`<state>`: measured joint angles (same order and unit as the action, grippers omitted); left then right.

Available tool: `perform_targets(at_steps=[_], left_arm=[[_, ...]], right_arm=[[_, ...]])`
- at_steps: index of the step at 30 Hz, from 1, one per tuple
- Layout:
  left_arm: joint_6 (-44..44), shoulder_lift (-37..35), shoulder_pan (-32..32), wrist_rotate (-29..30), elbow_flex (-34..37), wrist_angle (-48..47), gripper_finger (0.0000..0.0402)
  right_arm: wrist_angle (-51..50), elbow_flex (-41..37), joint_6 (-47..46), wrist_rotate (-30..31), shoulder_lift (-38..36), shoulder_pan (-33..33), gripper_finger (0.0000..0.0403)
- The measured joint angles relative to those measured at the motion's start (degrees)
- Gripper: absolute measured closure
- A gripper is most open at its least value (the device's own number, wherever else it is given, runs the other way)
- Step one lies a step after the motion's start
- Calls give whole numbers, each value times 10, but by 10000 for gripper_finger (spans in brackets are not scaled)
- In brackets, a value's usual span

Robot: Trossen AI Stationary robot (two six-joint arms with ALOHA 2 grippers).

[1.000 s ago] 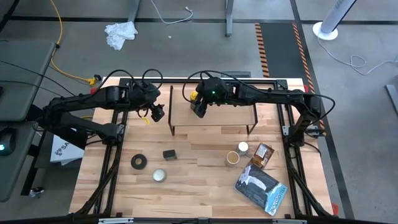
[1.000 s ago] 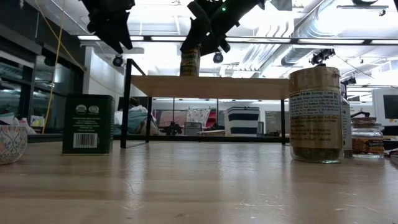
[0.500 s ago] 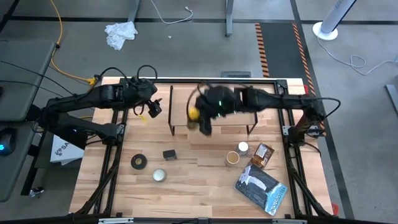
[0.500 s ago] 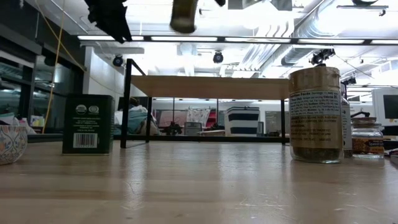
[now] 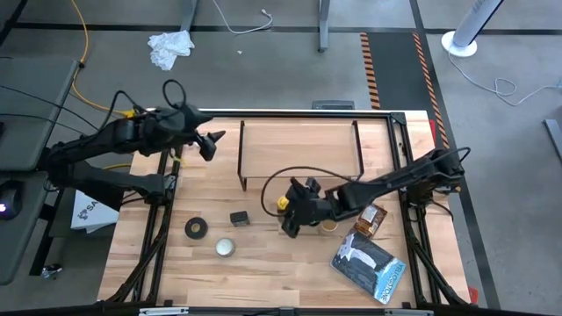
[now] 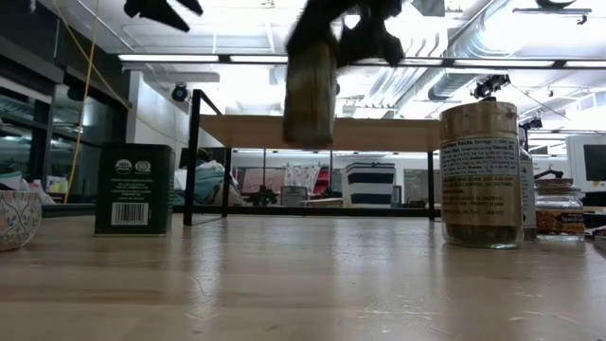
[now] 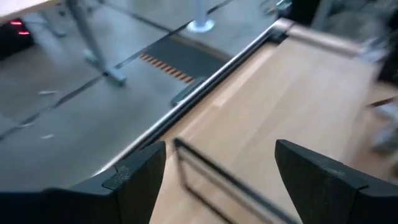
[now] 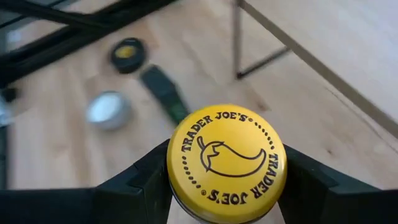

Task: Shelf spices
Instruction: Remove the yellow seasoning bottle from the shelf, then adjust the shelf

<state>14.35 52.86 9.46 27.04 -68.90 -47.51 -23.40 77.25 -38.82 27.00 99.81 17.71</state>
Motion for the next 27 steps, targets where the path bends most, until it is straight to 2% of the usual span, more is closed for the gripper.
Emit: perform_targets(at_steps=[6,15,22,27], left_arm=[[61,-8,-45,-30,0,30,103],[115,10,-112,2,0,28,103],[116,17,-126,22,0,26,103],[115,17,-126,31,0,23,103]], right_arm=[[29,-76,-12,58,0,-1,192],[53,-85,92,41,18,-5,191],[77,-84,143,44,26,-8,99],[75,-84,149,37,26,-18,84]])
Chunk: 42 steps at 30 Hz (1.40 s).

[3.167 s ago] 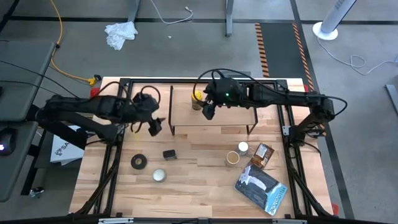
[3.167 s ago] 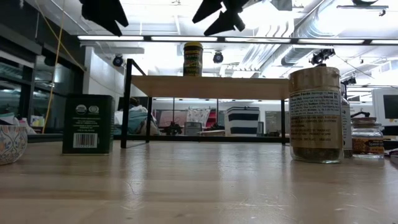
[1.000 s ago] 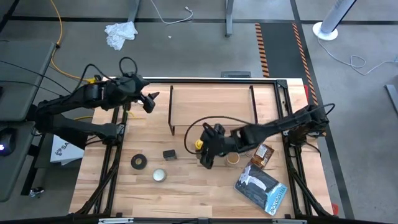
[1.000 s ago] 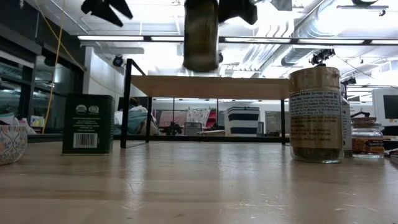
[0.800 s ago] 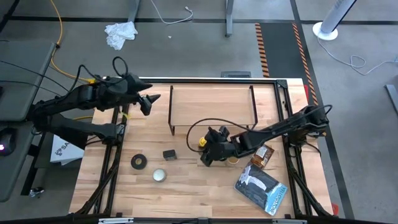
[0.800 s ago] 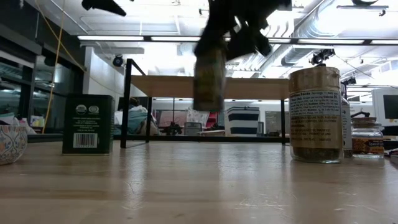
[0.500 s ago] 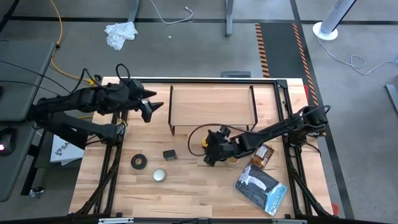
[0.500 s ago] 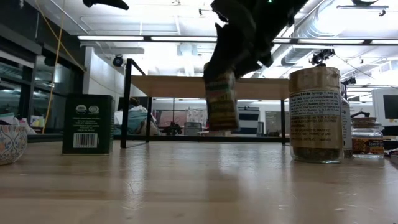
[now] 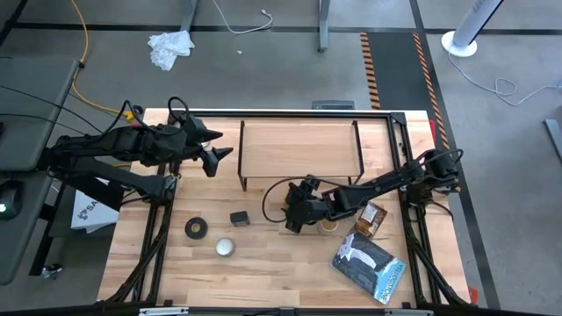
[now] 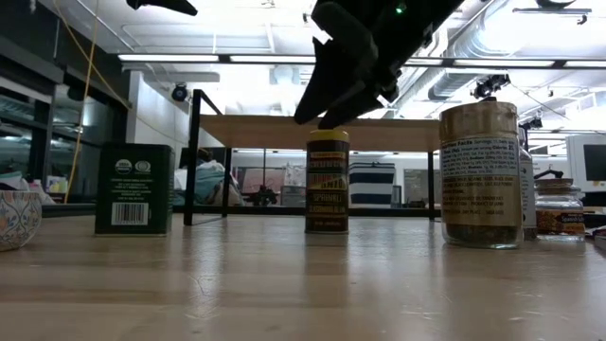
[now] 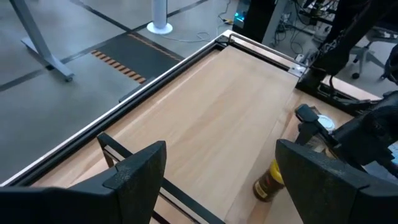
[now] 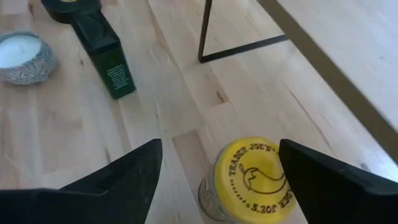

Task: Shelf spices
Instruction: Adjust the shelf

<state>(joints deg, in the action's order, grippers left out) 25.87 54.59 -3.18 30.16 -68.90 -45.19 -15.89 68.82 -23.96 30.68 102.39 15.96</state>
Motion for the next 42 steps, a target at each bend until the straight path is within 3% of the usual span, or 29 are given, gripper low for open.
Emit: perform_targets(at_steps=[9,15,18,21,25,26,28,34,42], left_arm=[[-24,0,1,20,0,0,103],[-22,0,1,11,0,0,103],[-25,10,-11,-43,0,0,119],[-21,43,-50,-73,7,4,175],[-6,111,-103,-73,36,52,311],[-5,131,-111,-78,43,69,350],[-4,175,-120,-95,53,105,386],[28,286,-107,-160,56,163,399],[75,328,-75,-146,55,194,401]], right_arm=[[-70,79,36,-24,0,-2,81],[-196,216,70,-29,0,10,86],[-286,279,50,-1,-1,27,122],[-404,305,-15,25,-2,46,203],[-524,285,-147,9,-1,69,363],[-541,272,-179,-1,-1,76,381],[-563,243,-248,-25,-2,86,383],[-561,152,-395,-57,-40,85,398],[-557,83,-425,-90,-103,42,402]])
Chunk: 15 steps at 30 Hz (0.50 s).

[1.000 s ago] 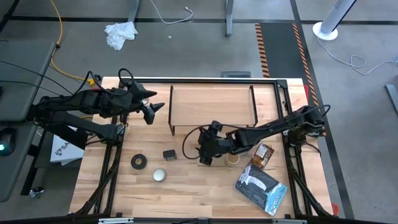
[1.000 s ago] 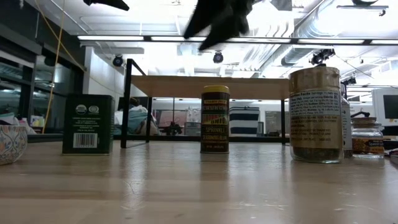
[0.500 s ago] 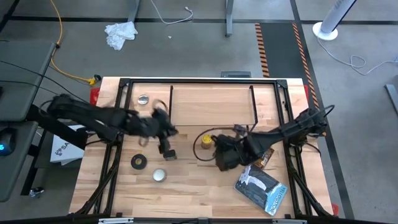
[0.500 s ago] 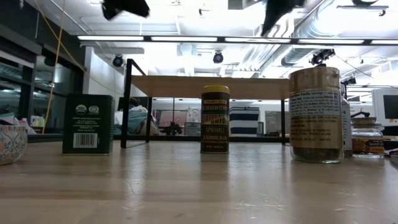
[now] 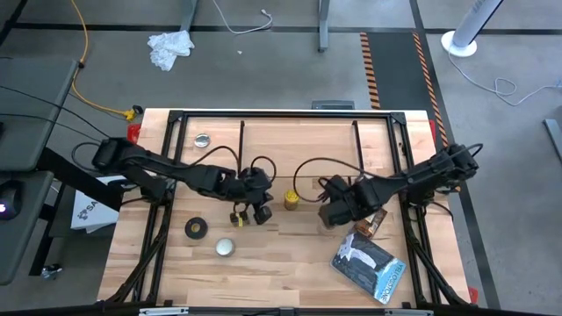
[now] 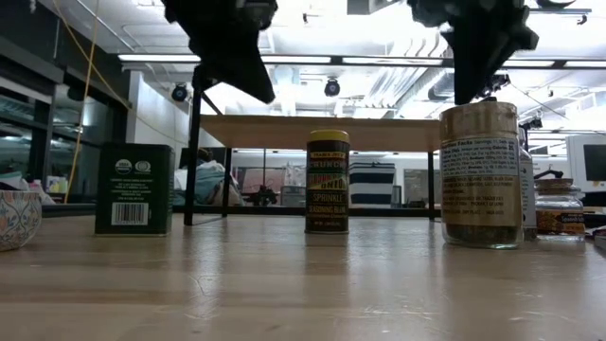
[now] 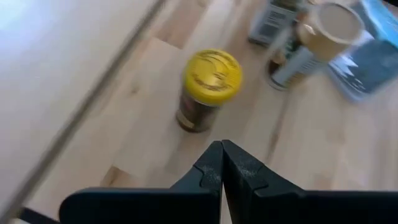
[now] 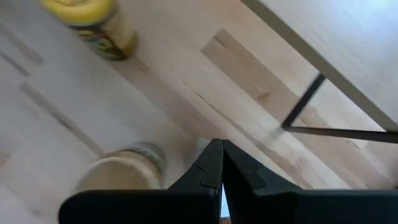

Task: Shelf spices
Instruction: Adjust the shelf

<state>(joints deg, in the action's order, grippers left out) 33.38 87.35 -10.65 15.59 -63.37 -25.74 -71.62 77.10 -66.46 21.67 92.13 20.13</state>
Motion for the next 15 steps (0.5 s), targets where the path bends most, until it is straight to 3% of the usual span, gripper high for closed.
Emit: perform_targets(at_steps=[5,15], left_arm=[[0,4,27,13,0,-3,401],[-32,12,100,29,0,-24,401]], right_arm=[[29,-39,33,-24,-7,-37,402],[95,-67,128,4,-7,-138,403]])
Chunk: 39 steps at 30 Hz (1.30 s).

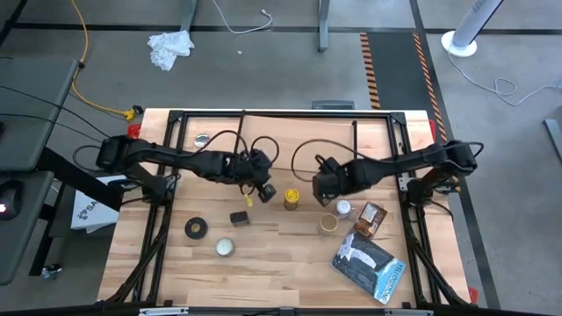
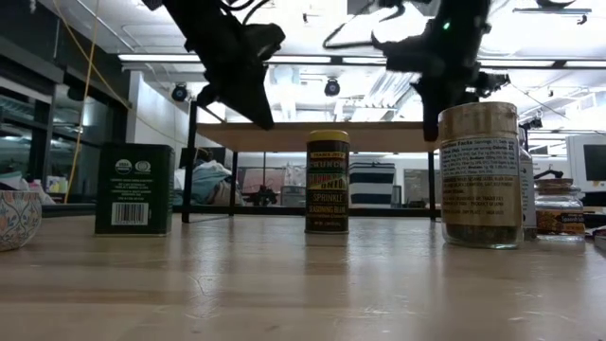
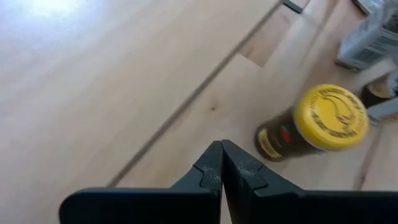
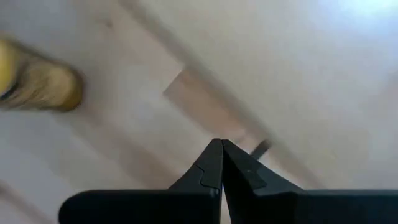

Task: Shelf spices
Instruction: Adjust the shelf, then adjust the seasoning bottles

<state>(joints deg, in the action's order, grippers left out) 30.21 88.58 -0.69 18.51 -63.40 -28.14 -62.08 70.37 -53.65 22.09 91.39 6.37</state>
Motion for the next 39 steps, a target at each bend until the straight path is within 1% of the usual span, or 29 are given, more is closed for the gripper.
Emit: perform_targets(at_steps=[6,13,15,19,21,25,29,31,36,39], left_arm=[[-11,-2,32,-9,0,-2,402],[-75,-2,71,-19,0,-3,401],[-97,-2,86,-21,0,-3,401],[-144,-5,120,-61,0,-4,401],[-161,-13,134,-77,0,-7,401],[-148,-39,146,-111,0,-16,401],[-100,-67,125,-117,0,-16,401],[-74,-80,107,-105,0,-16,401],[-24,-90,38,-60,0,-16,401],[0,-90,-12,-44,0,-26,401]], right_arm=[[1,0,79,0,0,-70,403],[25,0,142,-6,0,-144,403],[40,0,155,-17,0,-160,403],[53,0,168,-47,0,-178,403],[52,0,179,-72,0,-178,403],[48,0,203,-136,-14,-164,403],[50,0,249,-169,-49,-140,403],[50,1,279,-182,-67,-131,403],[58,1,342,-206,-100,-120,403],[89,1,399,-234,-105,-113,403]])
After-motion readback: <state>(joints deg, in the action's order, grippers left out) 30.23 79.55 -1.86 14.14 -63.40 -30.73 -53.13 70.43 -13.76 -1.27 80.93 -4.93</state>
